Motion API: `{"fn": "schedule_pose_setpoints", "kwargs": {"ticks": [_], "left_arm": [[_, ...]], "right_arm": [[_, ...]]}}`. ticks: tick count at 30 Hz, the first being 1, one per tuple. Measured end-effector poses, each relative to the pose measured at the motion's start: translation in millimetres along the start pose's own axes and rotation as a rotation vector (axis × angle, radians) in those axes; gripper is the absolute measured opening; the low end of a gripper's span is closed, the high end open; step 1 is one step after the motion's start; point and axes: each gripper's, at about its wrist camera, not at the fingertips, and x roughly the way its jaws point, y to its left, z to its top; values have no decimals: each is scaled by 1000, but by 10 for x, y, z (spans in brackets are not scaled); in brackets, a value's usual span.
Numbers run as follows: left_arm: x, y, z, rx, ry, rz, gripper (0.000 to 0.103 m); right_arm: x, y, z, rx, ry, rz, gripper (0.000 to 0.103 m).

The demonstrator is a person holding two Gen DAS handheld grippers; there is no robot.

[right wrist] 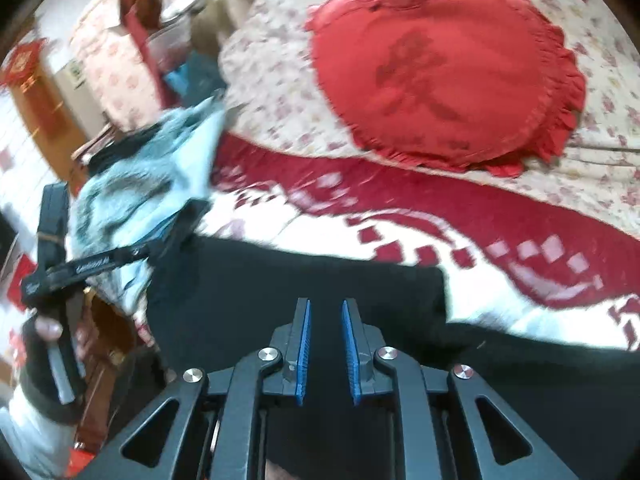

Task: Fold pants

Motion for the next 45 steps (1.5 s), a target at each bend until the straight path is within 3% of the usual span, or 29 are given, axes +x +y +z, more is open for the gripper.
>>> {"fn": "schedule_pose_setpoints", "kwargs": {"ticks": [6, 9, 14, 19, 26, 32, 37, 40, 45], "left_arm": [[457, 118, 82, -29, 62, 82, 46], [505, 225, 136, -58, 80, 69, 47], [321, 168, 109, -48, 56, 87, 47], [-41, 63, 36, -50, 5, 47, 47], [-329, -359, -177, 20, -19, -37, 47], [-269, -903, -394, 110, 16, -83, 47], [-158, -1286, -486, 168, 49, -118, 47], [-106, -1463, -535, 198, 61, -132, 47], [-24, -1655, -581, 241, 69, -130, 47]], "right_arm": [[275, -405, 52, 76, 15, -60, 15], [363, -526, 107, 127, 8, -31, 15], [243, -472, 124, 100, 14, -45, 15], [-157, -424, -90, 63, 5, -68, 22], [-512, -610, -516, 67, 38, -136, 23], [-643, -896, -792, 90, 39, -183, 23], [-753, -1093, -758, 149, 3, -171, 23], [-792, -1058, -639, 116, -5, -210, 25], [-823, -1005, -551, 91, -15, -183, 30]]}}
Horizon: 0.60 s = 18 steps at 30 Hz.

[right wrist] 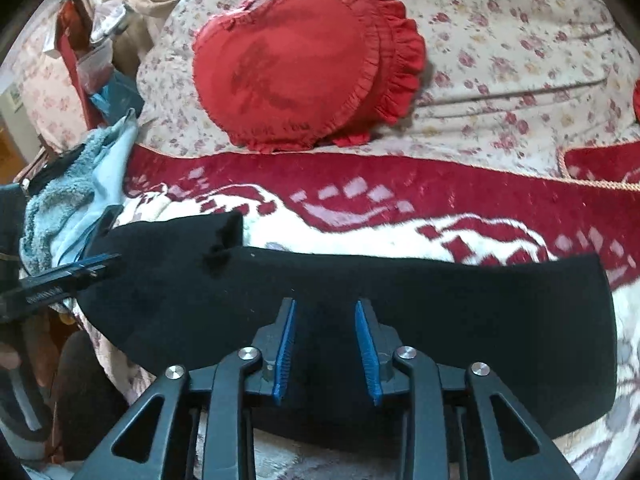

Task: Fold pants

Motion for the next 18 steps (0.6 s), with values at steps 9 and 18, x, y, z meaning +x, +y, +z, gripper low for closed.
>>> {"fn": "schedule_pose_setpoints", "kwargs": {"ticks": [9, 18], "left_arm": [[105, -234, -7, 53, 15, -18, 47], [249, -294, -13, 72, 52, -8, 47]], "right_arm": [[31, -73, -121, 28, 20, 8, 31], [197, 355, 196, -214, 27, 74, 36]]}}
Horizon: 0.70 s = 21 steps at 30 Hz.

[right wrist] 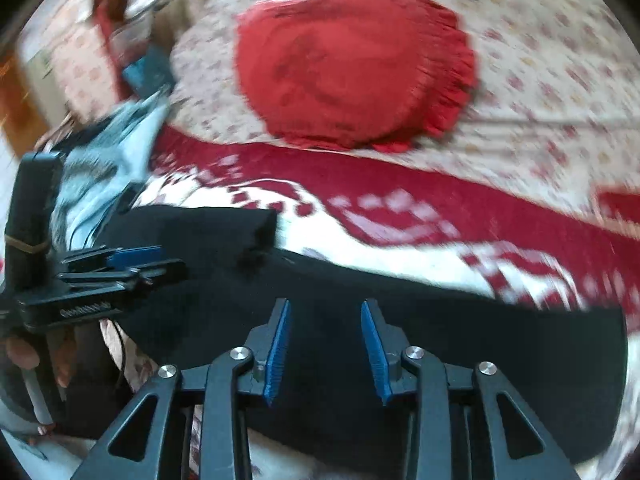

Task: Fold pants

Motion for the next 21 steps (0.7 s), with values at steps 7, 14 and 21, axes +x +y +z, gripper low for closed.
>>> {"fn": "schedule_pose_setpoints", "kwargs": {"ticks": [7, 14, 21], "left_arm": [[101, 8, 50, 17, 4, 16, 47], [165, 24, 116, 18, 5, 13, 53], [177, 9, 130, 15, 4, 13, 56]], "right_arm": [[373, 205, 244, -214, 96, 41, 36], [657, 171, 329, -319, 179, 161, 37], [658, 214, 310, -393, 187, 189, 24]]}}
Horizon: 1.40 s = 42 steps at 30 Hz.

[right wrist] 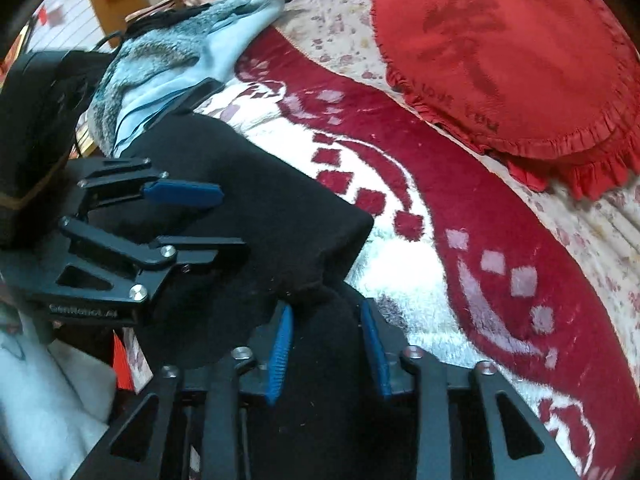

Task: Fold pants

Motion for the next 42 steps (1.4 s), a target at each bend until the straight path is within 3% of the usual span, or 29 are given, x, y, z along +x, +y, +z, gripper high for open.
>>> {"fn": "schedule_pose_setpoints", "kwargs": {"ticks": [3, 10, 13, 17, 21, 24, 29, 32, 35, 38, 41, 42], "left_arm": [[-18, 16, 32, -15, -5, -10, 56], [-12, -20, 117, -26, -20, -1, 56], [2, -40, 100, -17, -16, 6, 56], [-47, -73, 94, -16, -17, -12, 55], [-123, -199, 89, 6, -34, -33, 56], [-138, -354, 72, 36, -39, -48, 56], [-39, -641, 29, 94, -33, -59, 56], [93, -745, 11, 115, -18, -41, 56], [111, -818, 8, 143, -25, -15, 56], [28, -891, 44, 154, -27, -62, 56], [-28, -1054, 85, 195, -39, -122, 67], [-33, -1114, 97, 205, -41, -132, 67]], "right_arm": [[-55, 139, -20, -42, -14, -87, 10], [-8, 141, 108, -43, -2, -218, 4], [56, 69, 89, 10, -10, -219, 4], [-147, -71, -30, 168, -88, -151, 4], [-498, -212, -350, 331, -141, -229, 8], [-626, -289, -678, 438, -129, -223, 8], [-696, -416, -996, 531, -164, -215, 8], [-660, -546, -984, 549, -195, -250, 7], [-689, -650, -972, 607, -220, -212, 8], [-930, -606, -1099, 639, -239, -263, 8], [-1250, -591, -1461, 754, -292, -263, 18], [-1358, -592, -1637, 817, -301, -266, 34]]}}
